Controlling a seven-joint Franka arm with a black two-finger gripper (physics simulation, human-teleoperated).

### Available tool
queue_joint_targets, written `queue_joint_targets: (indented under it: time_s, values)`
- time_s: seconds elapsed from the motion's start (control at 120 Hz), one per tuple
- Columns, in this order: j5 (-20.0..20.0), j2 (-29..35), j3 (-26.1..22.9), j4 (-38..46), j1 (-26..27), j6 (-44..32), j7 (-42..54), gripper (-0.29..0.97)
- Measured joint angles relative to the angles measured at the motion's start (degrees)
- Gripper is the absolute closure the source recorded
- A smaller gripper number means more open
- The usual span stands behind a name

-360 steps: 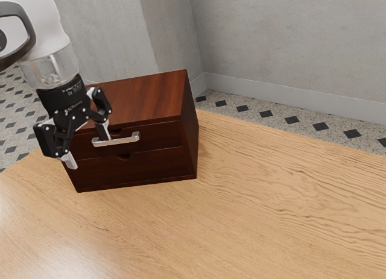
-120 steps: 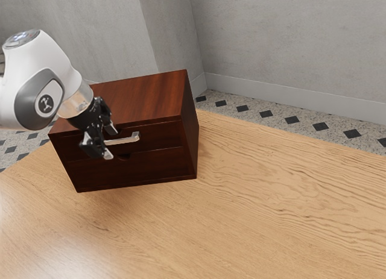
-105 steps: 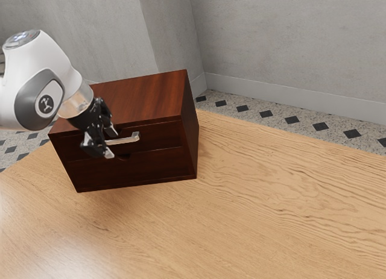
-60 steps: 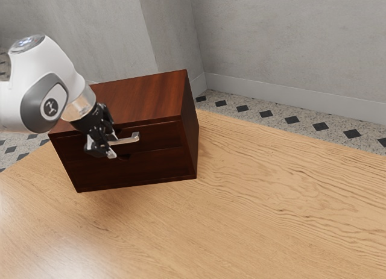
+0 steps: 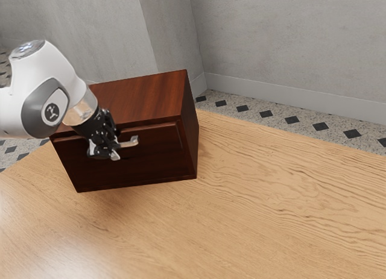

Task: Pull the drawer handle with one arm to open the drawer

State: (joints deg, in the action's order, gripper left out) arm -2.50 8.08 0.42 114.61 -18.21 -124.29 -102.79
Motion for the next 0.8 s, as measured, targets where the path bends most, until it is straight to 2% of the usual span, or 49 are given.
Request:
queue_joint_targets:
  time_s: [0.8]
  values:
    - [-0.02, 8.01, -0.03, 8.95, 1.01, -2.65, 1.18, 0.60]
